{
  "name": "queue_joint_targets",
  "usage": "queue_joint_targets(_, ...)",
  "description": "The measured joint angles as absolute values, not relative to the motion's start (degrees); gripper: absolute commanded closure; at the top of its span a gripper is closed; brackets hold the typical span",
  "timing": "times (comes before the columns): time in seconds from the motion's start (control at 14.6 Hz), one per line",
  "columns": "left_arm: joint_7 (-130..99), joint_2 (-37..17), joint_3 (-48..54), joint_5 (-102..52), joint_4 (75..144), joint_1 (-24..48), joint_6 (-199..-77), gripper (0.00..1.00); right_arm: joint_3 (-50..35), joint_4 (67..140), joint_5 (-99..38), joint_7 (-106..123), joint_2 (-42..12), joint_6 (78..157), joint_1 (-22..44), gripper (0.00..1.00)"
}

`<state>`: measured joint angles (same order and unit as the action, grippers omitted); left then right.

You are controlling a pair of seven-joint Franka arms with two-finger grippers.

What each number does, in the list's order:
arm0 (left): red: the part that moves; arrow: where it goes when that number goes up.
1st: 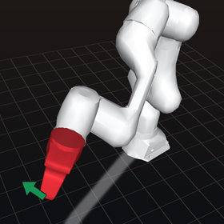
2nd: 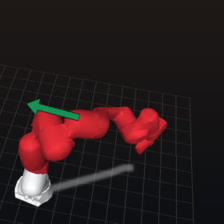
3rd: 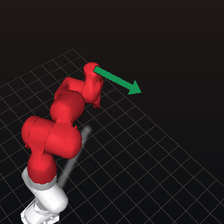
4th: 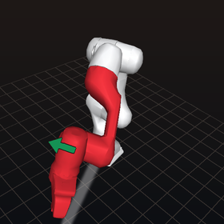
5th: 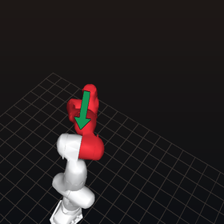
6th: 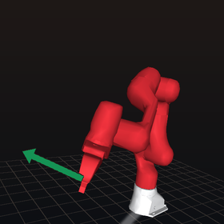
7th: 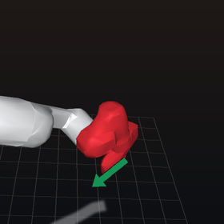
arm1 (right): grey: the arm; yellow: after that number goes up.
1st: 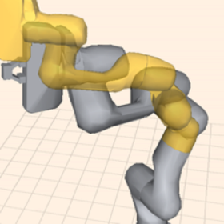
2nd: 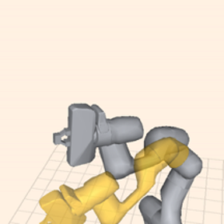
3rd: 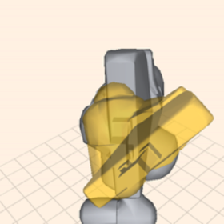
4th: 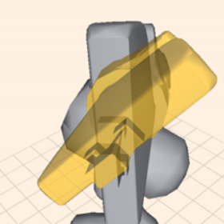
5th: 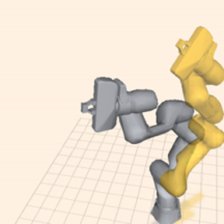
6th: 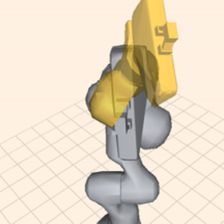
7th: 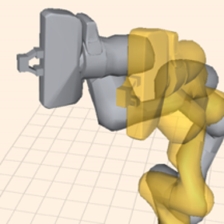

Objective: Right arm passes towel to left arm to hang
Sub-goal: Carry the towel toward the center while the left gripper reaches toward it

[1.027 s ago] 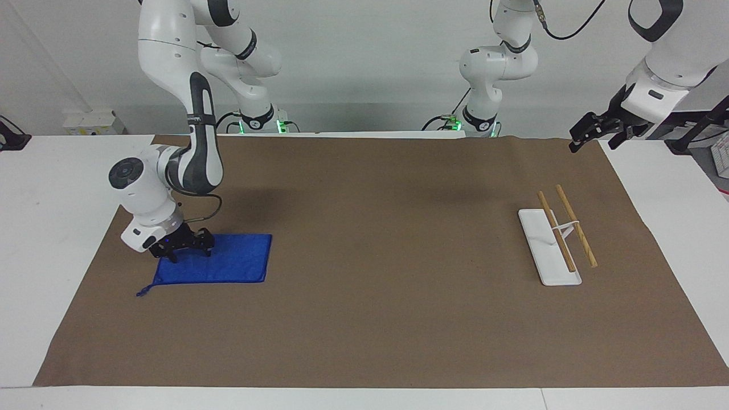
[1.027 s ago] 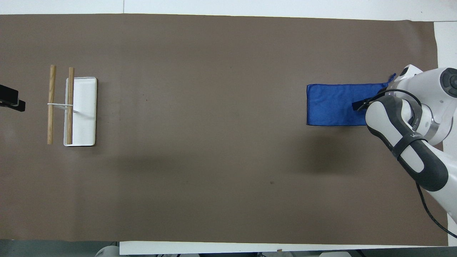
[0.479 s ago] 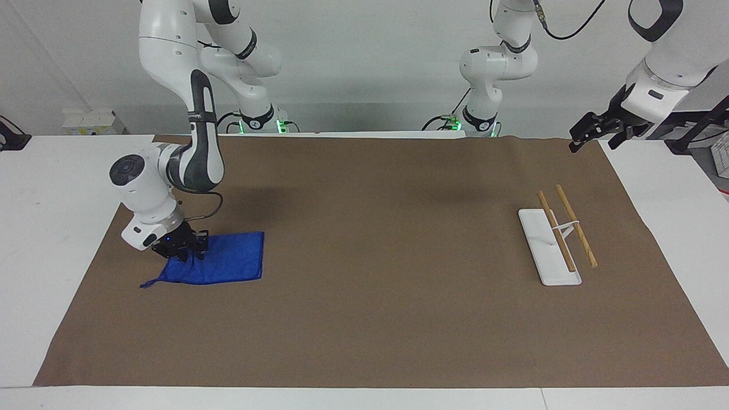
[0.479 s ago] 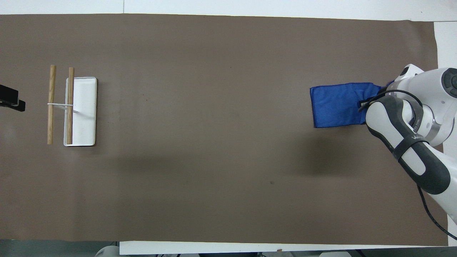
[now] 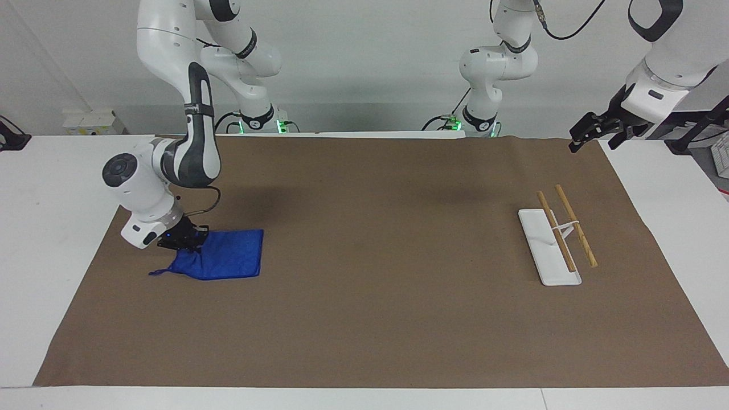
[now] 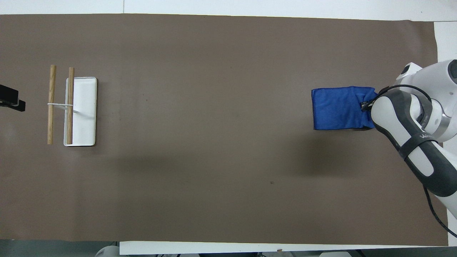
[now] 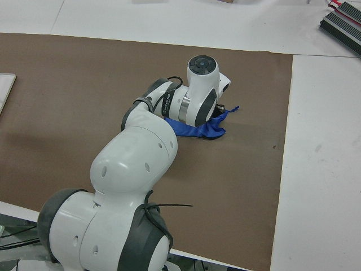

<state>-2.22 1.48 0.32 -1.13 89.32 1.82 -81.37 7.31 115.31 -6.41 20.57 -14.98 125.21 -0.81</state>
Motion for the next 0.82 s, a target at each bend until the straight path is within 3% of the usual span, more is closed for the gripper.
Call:
queue_joint_targets(0.27,-2.22,1.48,0.32,-1.13,89.32,1.82,-81.37,0.00,-0.19,111.35,-6.82,0.09,-9.77,108.97,0.17,1.00)
queue_joint_targets(0.48,-2.22,1.48,0.32,-1.13,89.32,1.82,-81.37,0.00,-8.20,107.63,-13.25,-19.87,-7.56,102.41,0.76,1.00)
queue_joint_targets(0.62,-2.22,1.48,0.32,-1.13,89.32,1.82,-81.37,0.00,-12.86,103.17,-20.59,-33.68,-7.44,99.88,1.13,1.00)
queue_joint_targets(0.82,-2.22,1.48,0.32,-1.13,89.32,1.82,-81.37,0.00,-17.22,100.06,-32.69,-49.42,-7.75,103.70,1.79,1.00)
